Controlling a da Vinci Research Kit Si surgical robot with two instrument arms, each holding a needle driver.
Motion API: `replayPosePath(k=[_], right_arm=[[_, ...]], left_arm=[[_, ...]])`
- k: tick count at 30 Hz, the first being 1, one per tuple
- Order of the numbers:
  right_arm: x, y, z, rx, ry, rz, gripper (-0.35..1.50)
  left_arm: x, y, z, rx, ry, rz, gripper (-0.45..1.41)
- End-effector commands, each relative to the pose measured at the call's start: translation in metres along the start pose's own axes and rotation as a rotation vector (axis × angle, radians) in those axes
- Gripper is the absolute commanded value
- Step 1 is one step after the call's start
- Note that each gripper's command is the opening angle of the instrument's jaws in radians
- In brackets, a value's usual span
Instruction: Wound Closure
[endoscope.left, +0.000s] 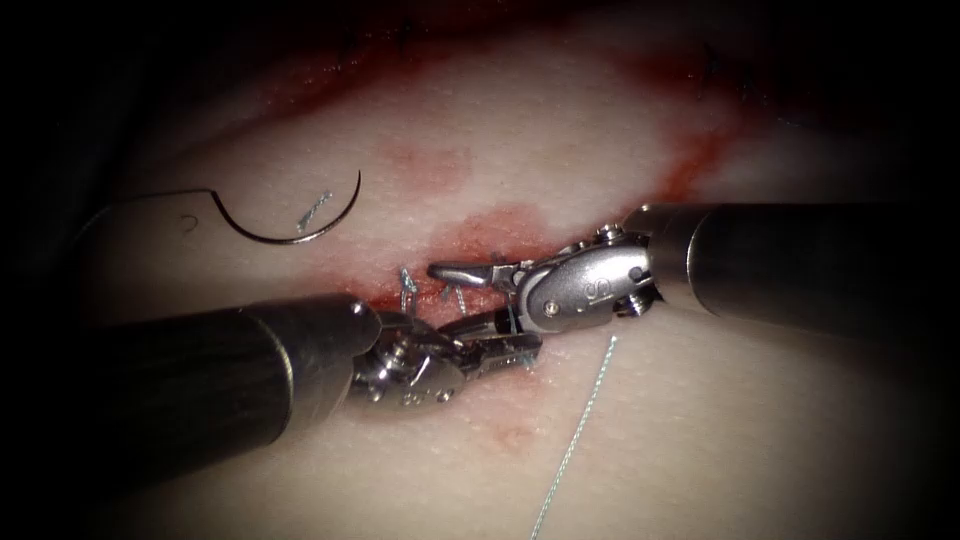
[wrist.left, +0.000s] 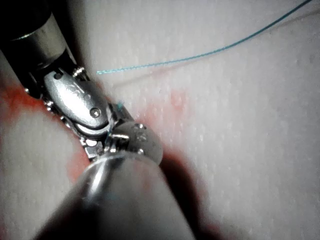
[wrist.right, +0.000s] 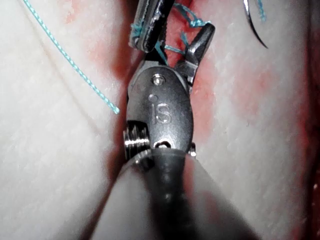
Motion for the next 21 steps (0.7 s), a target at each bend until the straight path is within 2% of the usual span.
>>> replayPosePath(k=[1,10,11,12,13,14,15,16,19,20,21], right_arm=[[-0.0005,-0.0004,0.0008,0.005,0.003,0.000,-0.35],[-0.0003,-0.0010,0.0007,0.027,0.002,-0.002,-0.35],[0.0000,-0.0007,0.0003,0.028,0.003,0.014,0.61],[0.0000,-0.0007,0.0003,0.028,0.003,0.014,0.61],[0.0003,-0.0003,-0.0002,0.004,-0.018,0.055,1.19],[0.0003,-0.0003,-0.0002,0.004,-0.018,0.055,1.19],[0.0006,-0.0001,-0.0007,-0.010,-0.029,0.060,1.33],[0.0008,0.0002,-0.0012,-0.021,-0.038,0.063,1.38],[0.0015,0.0011,-0.0031,-0.043,-0.058,0.076,1.43],[0.0020,0.0020,-0.0048,-0.046,-0.062,0.089,1.45],[0.0020,0.0020,-0.0048,-0.046,-0.062,0.089,1.45]], left_arm=[[0.0000,0.0003,0.0008,-0.001,0.001,0.000,-0.45],[0.0004,0.0005,0.0006,-0.004,0.000,0.001,-0.45],[0.0005,0.0008,0.0001,-0.005,0.002,-0.009,-0.45],[0.0005,0.0008,0.0001,-0.005,0.002,-0.009,-0.45],[0.0006,0.0012,-0.0006,-0.007,0.008,-0.013,-0.45],[0.0006,0.0012,-0.0006,-0.007,0.008,-0.013,-0.45],[0.0006,0.0014,-0.0011,-0.009,0.014,-0.017,-0.45],[0.0007,0.0016,-0.0017,-0.010,0.012,-0.015,-0.45],[0.0004,0.0023,-0.0041,-0.015,0.006,-0.040,-0.45],[-0.0003,0.0026,-0.0061,-0.018,-0.010,-0.052,-0.45],[-0.0003,0.0026,-0.0061,-0.018,-0.010,-0.052,-0.45]])
